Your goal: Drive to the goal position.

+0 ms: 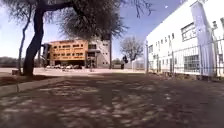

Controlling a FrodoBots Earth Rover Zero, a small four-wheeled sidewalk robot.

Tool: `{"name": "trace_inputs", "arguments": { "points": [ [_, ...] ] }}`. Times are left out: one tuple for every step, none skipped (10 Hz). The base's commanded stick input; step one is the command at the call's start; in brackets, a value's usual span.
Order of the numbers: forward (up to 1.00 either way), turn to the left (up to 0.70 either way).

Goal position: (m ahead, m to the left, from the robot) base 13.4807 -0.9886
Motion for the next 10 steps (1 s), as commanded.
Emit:
{"name": "trace_inputs", "arguments": {
  "points": [
    [1.0,0.0],
    [1.0,0.0],
    [1.0,0.0],
    [1.0,0.0],
    [1.0,0.0],
    [1.0,0.0],
    [1.0,0.0],
    [1.0,0.0],
    [1.0,0.0],
    [1.0,0.0]
  ]
}}
